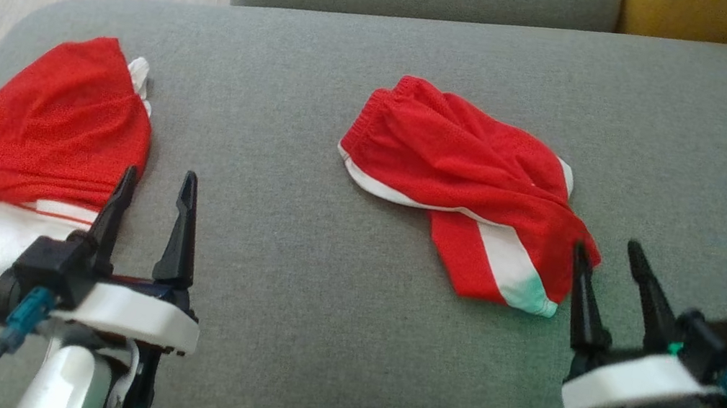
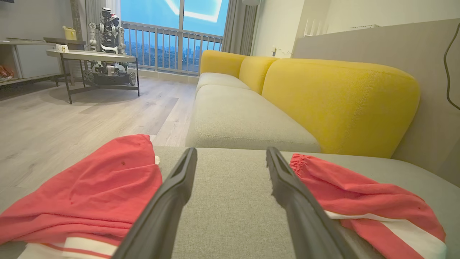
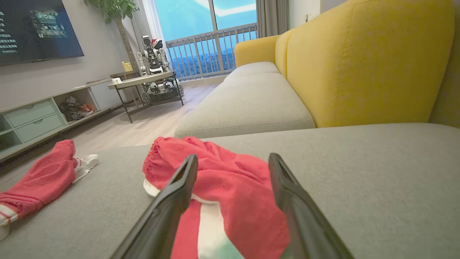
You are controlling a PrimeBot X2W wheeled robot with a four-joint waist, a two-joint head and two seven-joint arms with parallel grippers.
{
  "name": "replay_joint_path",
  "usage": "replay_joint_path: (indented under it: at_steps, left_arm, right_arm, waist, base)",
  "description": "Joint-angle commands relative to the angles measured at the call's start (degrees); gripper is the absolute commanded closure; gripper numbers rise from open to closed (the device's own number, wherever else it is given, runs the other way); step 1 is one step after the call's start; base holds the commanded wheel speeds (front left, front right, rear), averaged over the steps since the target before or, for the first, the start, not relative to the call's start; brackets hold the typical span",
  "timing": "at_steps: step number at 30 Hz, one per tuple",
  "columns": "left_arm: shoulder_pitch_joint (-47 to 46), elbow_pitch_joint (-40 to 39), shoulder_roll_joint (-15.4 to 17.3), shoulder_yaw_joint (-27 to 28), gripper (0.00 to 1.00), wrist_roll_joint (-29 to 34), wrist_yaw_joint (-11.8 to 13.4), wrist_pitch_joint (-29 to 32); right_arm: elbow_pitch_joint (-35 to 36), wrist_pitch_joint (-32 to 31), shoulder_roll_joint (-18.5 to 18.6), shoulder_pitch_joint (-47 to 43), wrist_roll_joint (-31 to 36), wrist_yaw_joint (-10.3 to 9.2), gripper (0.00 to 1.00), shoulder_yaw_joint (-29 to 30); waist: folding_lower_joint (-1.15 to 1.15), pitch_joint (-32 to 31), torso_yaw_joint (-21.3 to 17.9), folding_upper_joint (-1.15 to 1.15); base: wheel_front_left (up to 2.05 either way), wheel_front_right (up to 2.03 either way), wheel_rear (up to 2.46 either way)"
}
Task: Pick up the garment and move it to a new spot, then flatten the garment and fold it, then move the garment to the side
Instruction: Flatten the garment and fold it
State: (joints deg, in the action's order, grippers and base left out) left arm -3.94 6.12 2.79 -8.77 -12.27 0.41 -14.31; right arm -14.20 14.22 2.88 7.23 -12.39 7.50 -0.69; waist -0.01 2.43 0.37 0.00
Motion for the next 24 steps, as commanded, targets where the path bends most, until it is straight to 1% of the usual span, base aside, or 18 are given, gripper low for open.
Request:
replay_joint_path:
  at_steps: [1,3,7,11,13,20,24]
  left_arm:
    - [-1.78,-1.99,0.10,1.78,0.00,-0.10,0.29,-0.69]
    - [-1.90,-1.44,0.10,1.70,0.00,-0.21,0.47,-0.69]
    - [-2.84,0.95,0.10,1.49,0.00,0.80,0.06,-0.69]
    - [-5.44,6.76,1.12,0.85,0.00,3.53,0.01,-0.69]
    - [-8.01,10.78,2.11,0.09,0.00,4.91,-0.17,-0.50]
    - [-19.40,22.65,5.06,-2.87,0.00,8.06,-2.88,1.58]
    - [-25.16,28.52,6.51,-4.14,0.00,9.42,-3.85,2.96]
  right_arm:
    - [2.31,0.57,-0.01,0.99,-0.61,-0.01,0.00,-1.53]
    - [3.61,0.64,-0.01,-0.57,-0.30,-0.01,0.00,-1.94]
    - [5.80,0.70,-0.01,-1.29,0.13,-0.01,0.00,-2.64]
    - [7.89,0.72,-0.01,-0.56,-0.02,-0.01,0.00,-3.42]
    - [8.96,0.73,-0.01,-0.14,-0.28,-0.01,0.00,-4.11]
    - [12.43,0.75,-0.01,1.24,-1.39,-0.01,0.00,-6.88]
    - [14.17,0.76,-0.01,1.92,-1.59,-0.01,0.00,-7.58]
  waist:
    - [0.01,0.18,-0.28,0.00]
    - [0.01,0.53,-0.70,0.00]
    - [0.01,1.84,-2.20,0.00]
    - [0.01,3.98,-4.38,0.00]
    - [0.01,5.24,-5.59,0.00]
    - [0.01,9.88,-10.10,0.00]
    - [0.01,12.39,-12.36,0.00]
  base:
    - [0.00,0.00,0.00]
    - [0.00,0.00,0.00]
    - [0.00,0.00,0.00]
    - [0.00,0.00,0.00]
    - [0.00,0.00,0.00]
    - [0.00,0.00,0.00]
    - [0.00,0.00,0.00]
